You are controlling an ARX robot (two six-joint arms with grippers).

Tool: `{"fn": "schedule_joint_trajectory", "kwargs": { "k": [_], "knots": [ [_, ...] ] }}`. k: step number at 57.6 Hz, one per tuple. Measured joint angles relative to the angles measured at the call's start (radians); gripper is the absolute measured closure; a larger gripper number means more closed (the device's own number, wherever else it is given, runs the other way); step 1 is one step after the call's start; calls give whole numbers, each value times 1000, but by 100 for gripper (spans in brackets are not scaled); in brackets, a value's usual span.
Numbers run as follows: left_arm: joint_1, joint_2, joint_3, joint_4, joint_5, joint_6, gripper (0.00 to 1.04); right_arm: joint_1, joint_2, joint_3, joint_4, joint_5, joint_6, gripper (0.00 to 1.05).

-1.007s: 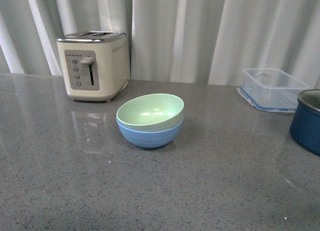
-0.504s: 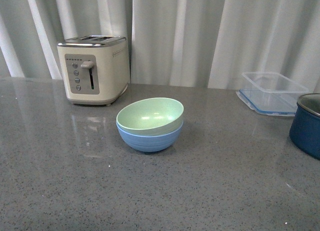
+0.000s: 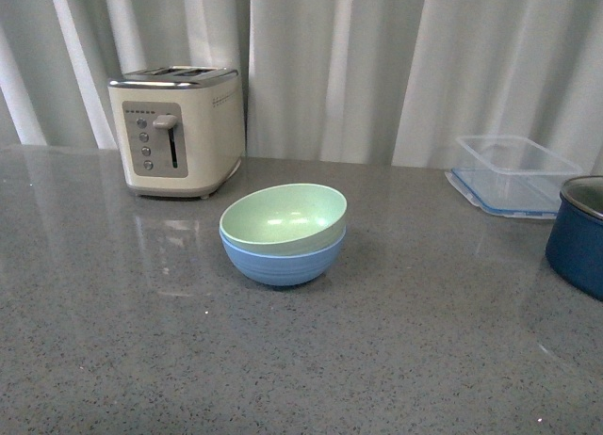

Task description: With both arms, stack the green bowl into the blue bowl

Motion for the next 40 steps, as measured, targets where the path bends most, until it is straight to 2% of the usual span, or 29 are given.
{"fn": "schedule_joint_trajectory", "kwargs": {
  "k": [34, 40],
  "knots": [
    [0, 0, 0, 0, 0, 0, 7, 0, -180, 0, -180, 0, 0, 104],
    [0, 0, 0, 0, 0, 0, 7, 0, -298, 0, -335, 0, 0, 104]
  ]
}}
